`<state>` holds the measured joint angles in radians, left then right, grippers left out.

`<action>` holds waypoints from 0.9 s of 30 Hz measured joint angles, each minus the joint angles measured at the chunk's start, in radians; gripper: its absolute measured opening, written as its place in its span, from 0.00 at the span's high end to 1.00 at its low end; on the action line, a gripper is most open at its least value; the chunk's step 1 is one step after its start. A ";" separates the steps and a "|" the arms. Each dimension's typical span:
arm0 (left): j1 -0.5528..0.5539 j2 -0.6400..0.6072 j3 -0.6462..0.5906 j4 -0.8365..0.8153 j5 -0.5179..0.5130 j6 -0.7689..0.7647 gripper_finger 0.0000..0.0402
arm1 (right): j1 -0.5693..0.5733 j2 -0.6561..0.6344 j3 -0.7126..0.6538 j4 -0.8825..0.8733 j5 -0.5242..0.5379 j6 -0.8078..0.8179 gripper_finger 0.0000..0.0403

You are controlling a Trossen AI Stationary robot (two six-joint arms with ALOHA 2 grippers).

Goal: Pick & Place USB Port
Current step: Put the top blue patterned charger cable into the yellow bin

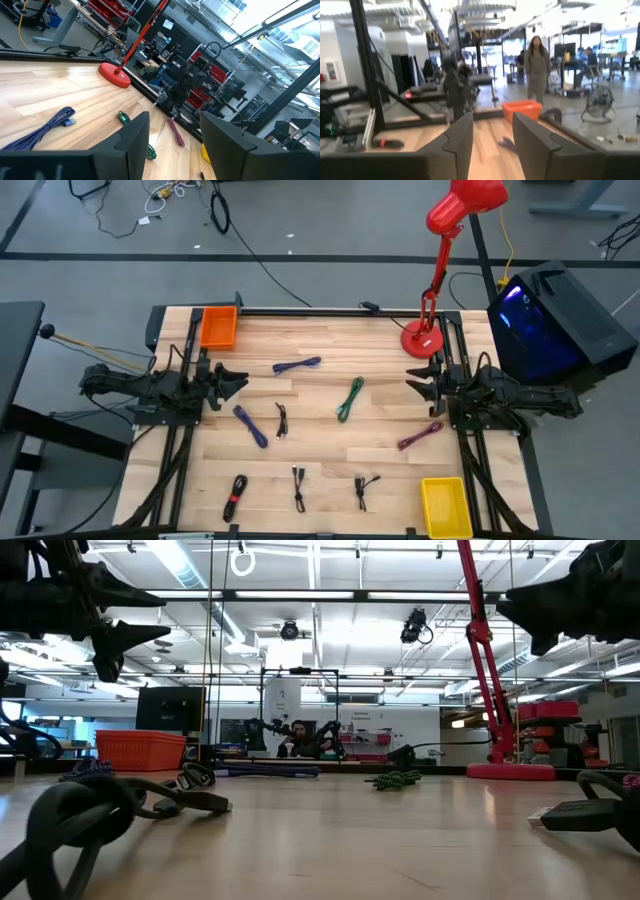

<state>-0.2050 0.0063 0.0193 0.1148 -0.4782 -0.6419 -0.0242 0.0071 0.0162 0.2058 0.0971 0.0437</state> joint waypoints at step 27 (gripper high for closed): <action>0.020 0.000 0.002 0.043 -0.312 0.196 0.55 | 0.000 0.003 0.000 0.213 -0.026 0.027 0.65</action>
<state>-0.1855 0.0067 0.0214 0.1575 -0.7905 -0.4459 -0.0246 0.0101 0.0162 0.4186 0.0713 0.0702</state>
